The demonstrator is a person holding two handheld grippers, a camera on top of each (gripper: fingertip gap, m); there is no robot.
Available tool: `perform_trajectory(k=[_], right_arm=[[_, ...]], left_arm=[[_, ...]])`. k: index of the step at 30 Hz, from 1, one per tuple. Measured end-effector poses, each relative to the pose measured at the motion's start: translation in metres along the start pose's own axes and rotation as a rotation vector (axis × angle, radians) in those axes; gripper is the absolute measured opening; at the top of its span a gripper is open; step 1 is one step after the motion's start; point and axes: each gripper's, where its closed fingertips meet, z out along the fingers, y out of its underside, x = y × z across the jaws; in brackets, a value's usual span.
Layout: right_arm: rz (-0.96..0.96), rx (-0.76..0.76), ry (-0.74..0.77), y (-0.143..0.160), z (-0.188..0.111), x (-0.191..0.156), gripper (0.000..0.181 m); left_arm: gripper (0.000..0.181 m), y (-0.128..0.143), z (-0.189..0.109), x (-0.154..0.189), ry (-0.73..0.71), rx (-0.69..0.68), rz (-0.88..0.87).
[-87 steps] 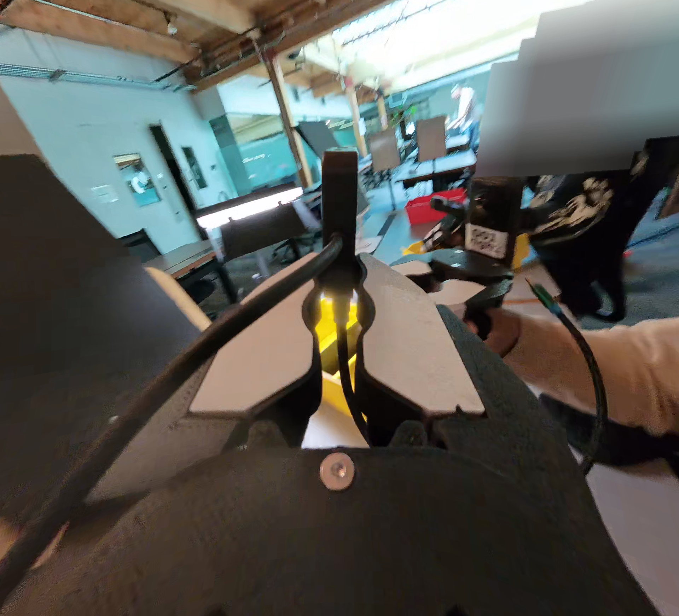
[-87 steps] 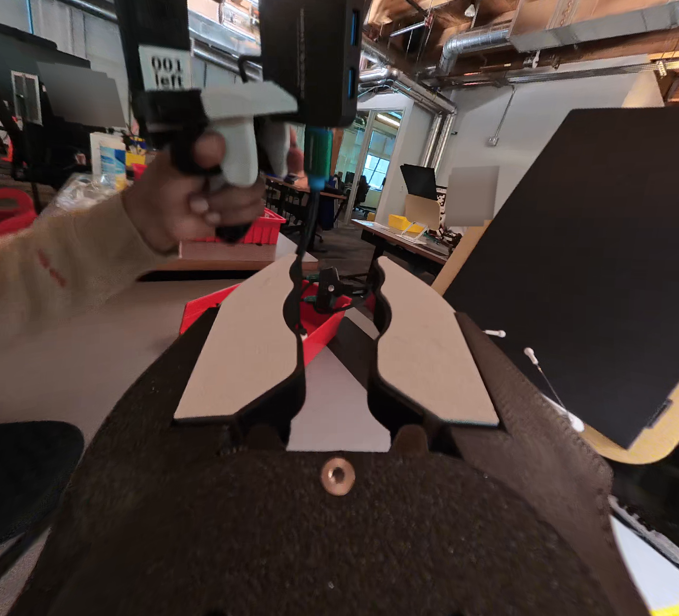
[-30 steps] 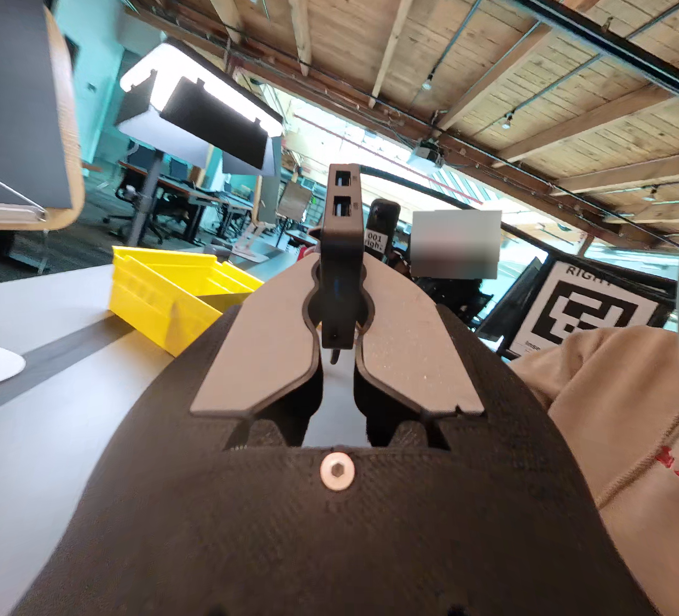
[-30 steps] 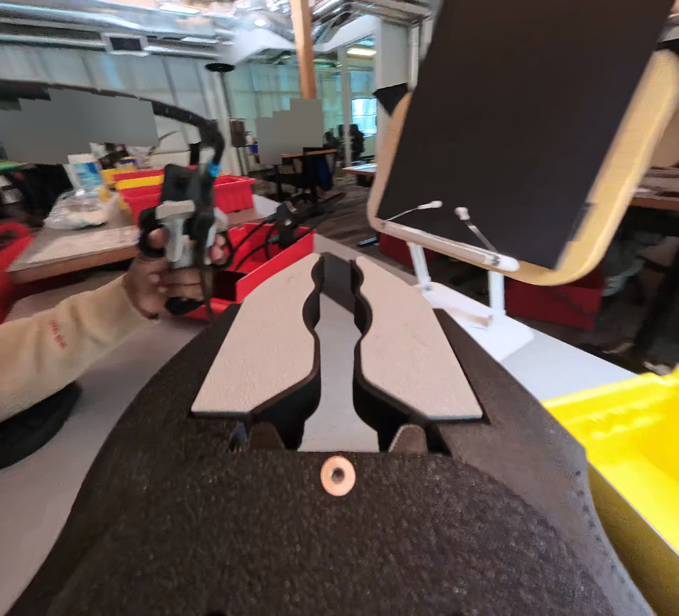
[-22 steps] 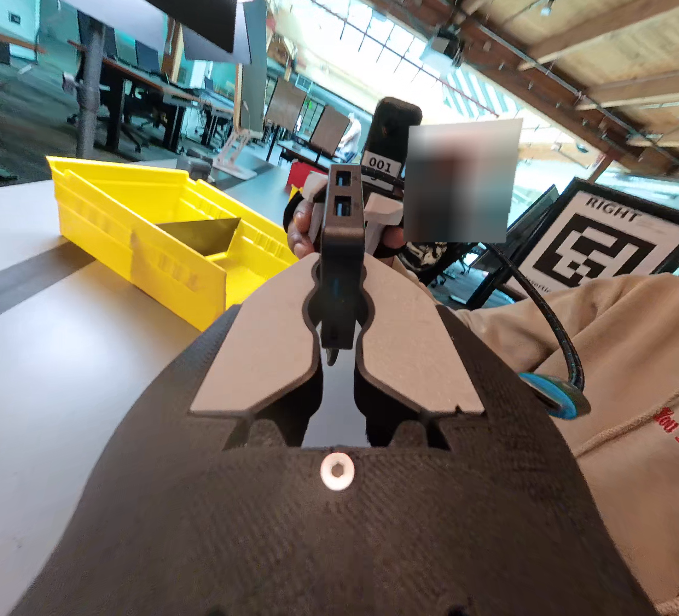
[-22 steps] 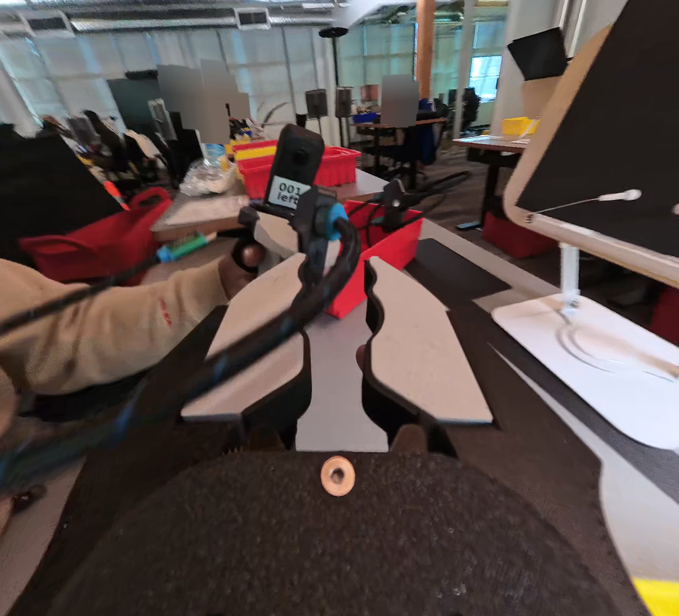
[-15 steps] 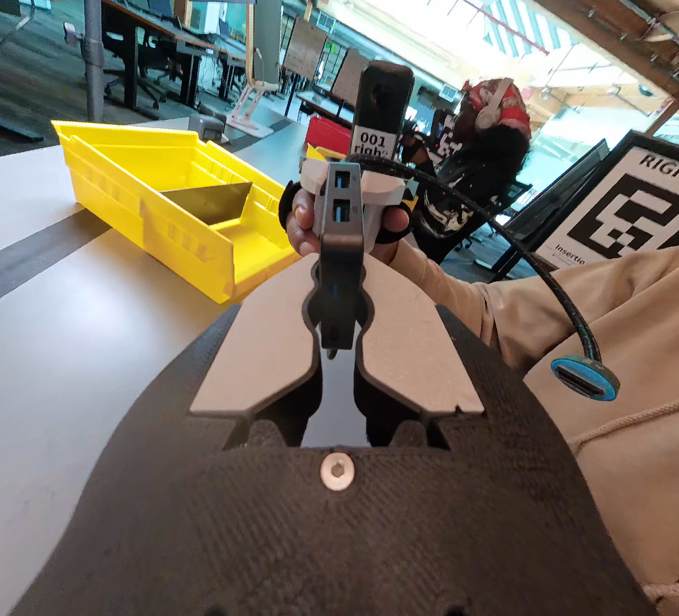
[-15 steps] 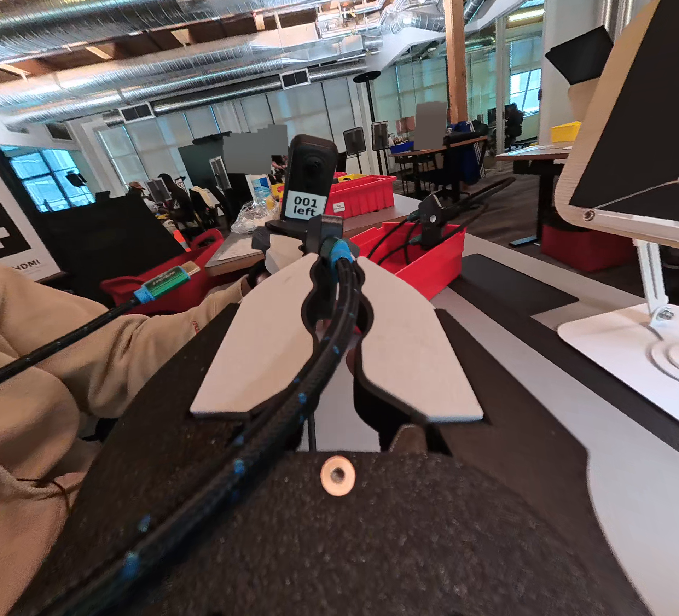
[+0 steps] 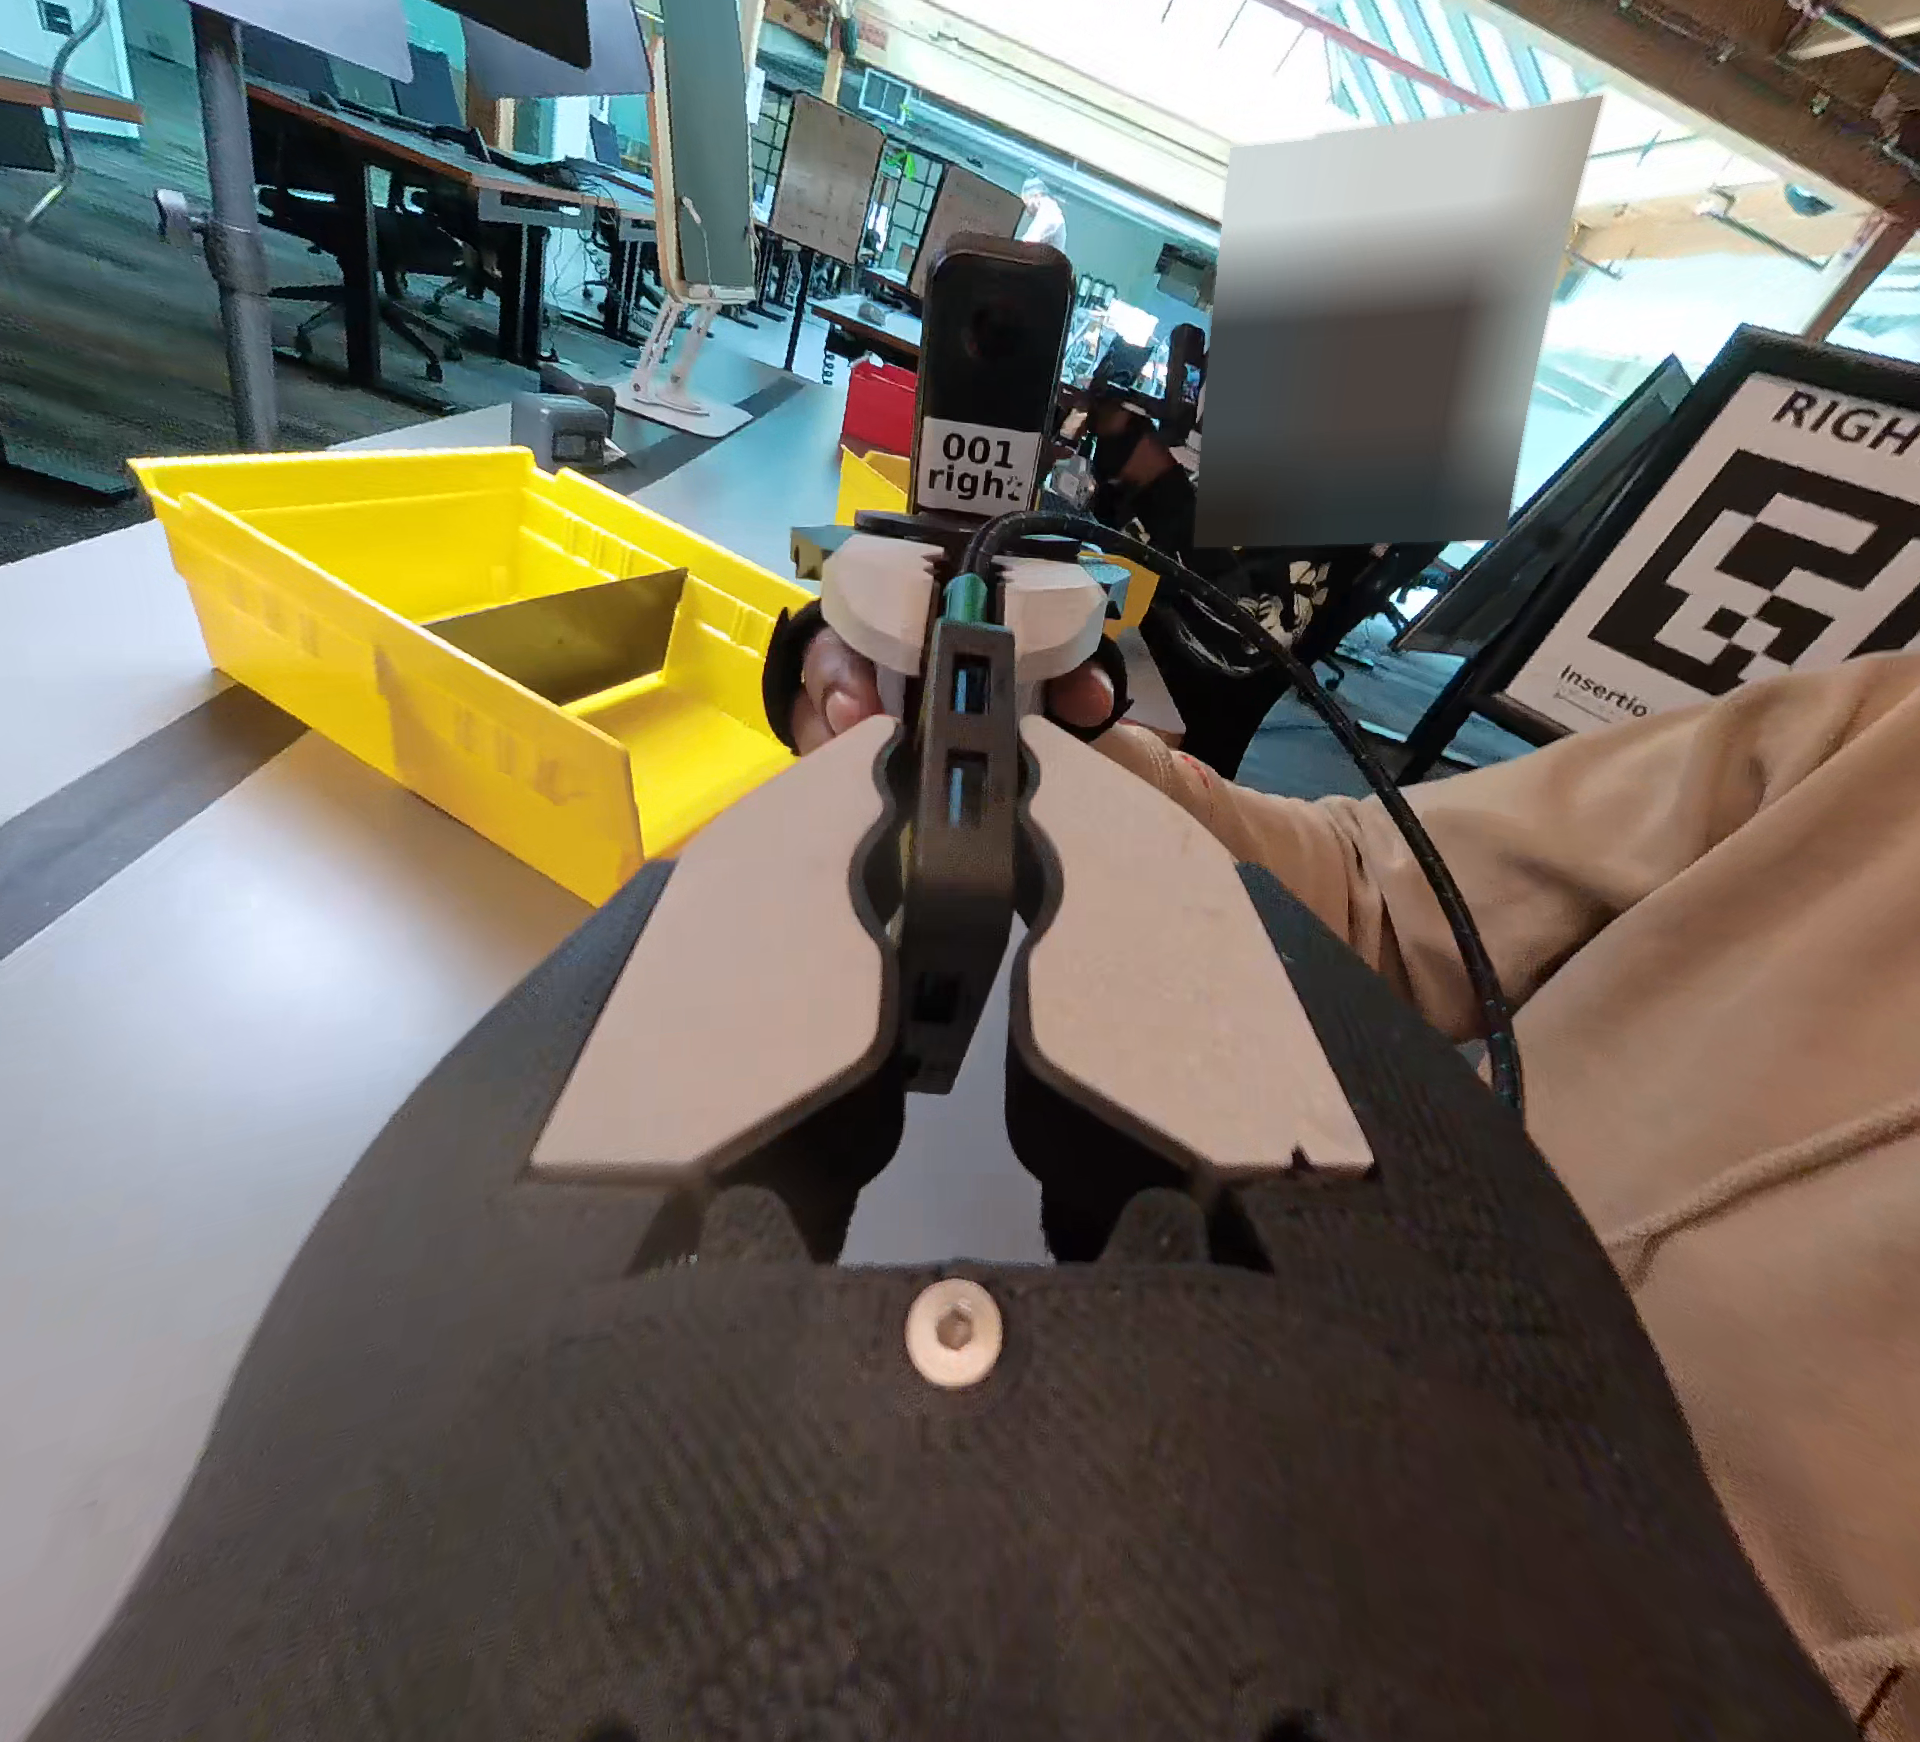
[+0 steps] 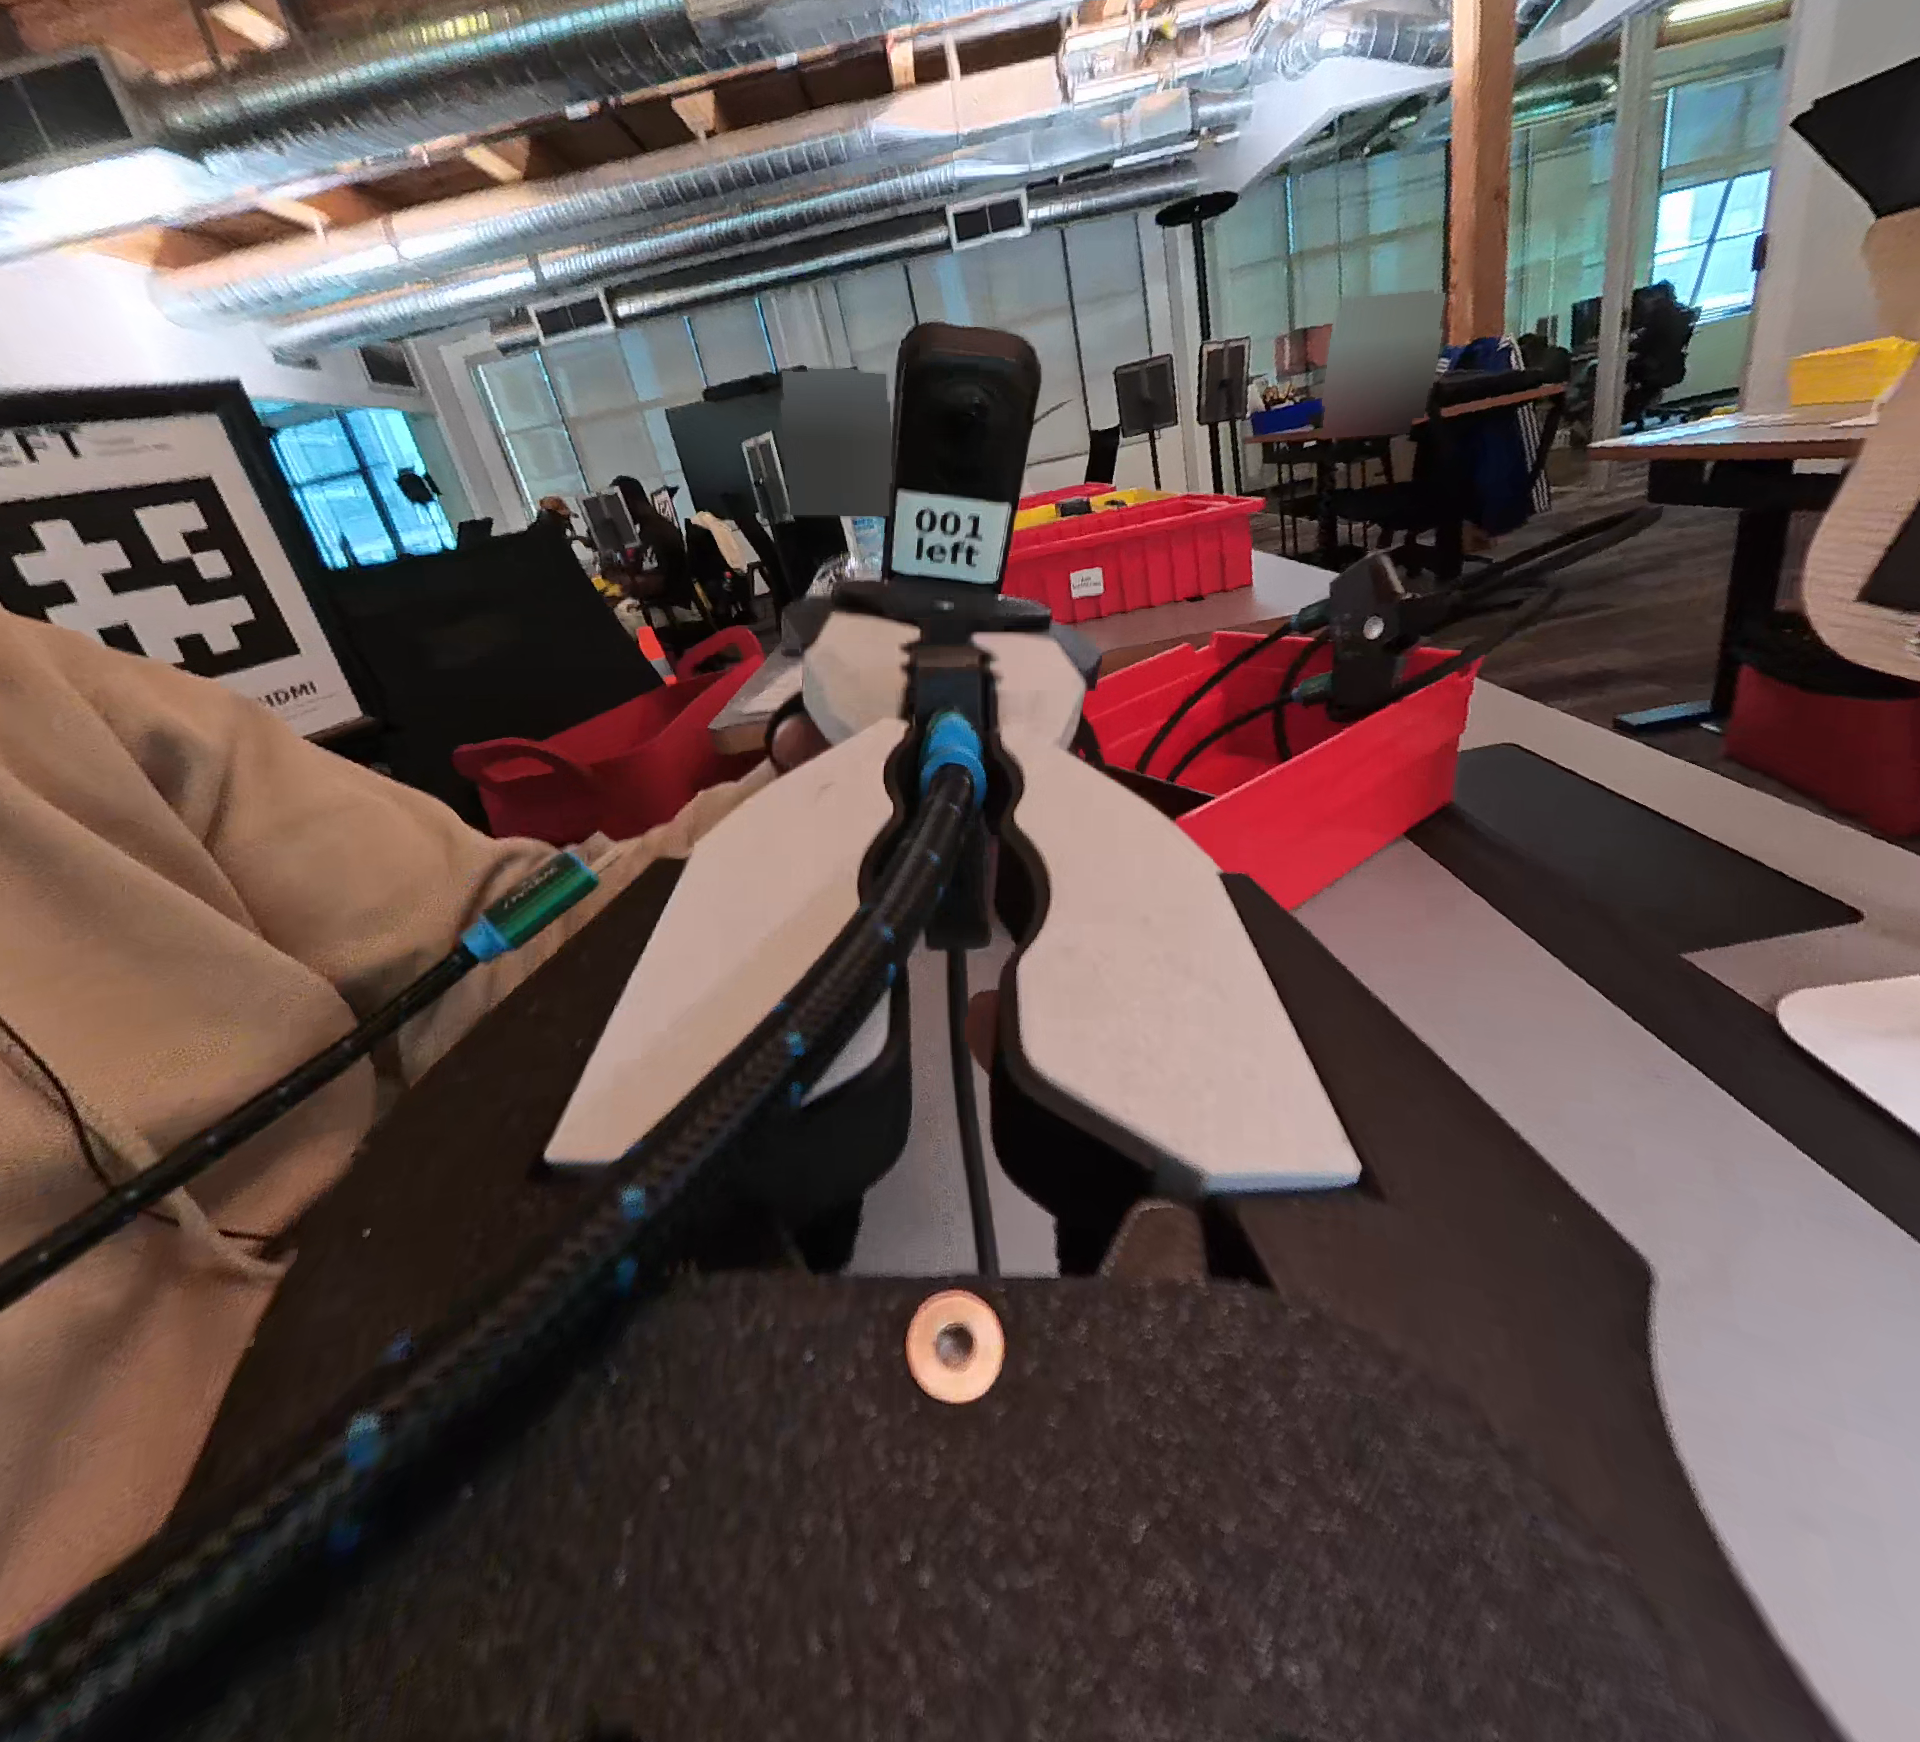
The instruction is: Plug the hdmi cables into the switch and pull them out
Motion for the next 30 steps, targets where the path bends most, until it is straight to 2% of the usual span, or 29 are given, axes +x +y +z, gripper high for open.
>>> perform_trajectory(k=[6,9,15,16,19,25,30], right_arm=[[0.016,0.045,-0.026,-0.001,0.008,-0.006,0.011],[0.024,0.063,-0.041,-0.003,0.008,-0.008,0.011],[0.055,0.147,-0.048,-0.013,0.004,-0.005,0.011],[0.052,0.141,-0.046,-0.012,0.004,-0.005,0.011],[0.04,0.124,-0.033,-0.009,0.006,-0.004,0.011],[-0.047,0.028,-0.005,0.002,0.011,-0.005,0.011],[-0.072,-0.007,-0.023,0.006,0.014,-0.008,0.011]], left_arm=[[0.015,0.0,-0.006,0.006,-0.015,-0.03,0.131],[0.023,-0.003,-0.006,0.008,0.013,0.005,0.118],[0.02,-0.004,-0.002,0.01,0.005,0.029,0.152],[0.014,-0.006,-0.002,0.007,-0.015,0.039,0.154],[0.014,-0.007,-0.004,0.005,-0.027,0.042,0.155],[0.014,0.0,-0.012,0.005,0.003,-0.065,0.066],[0.014,0.004,-0.016,0.007,-0.007,-0.133,0.087]])
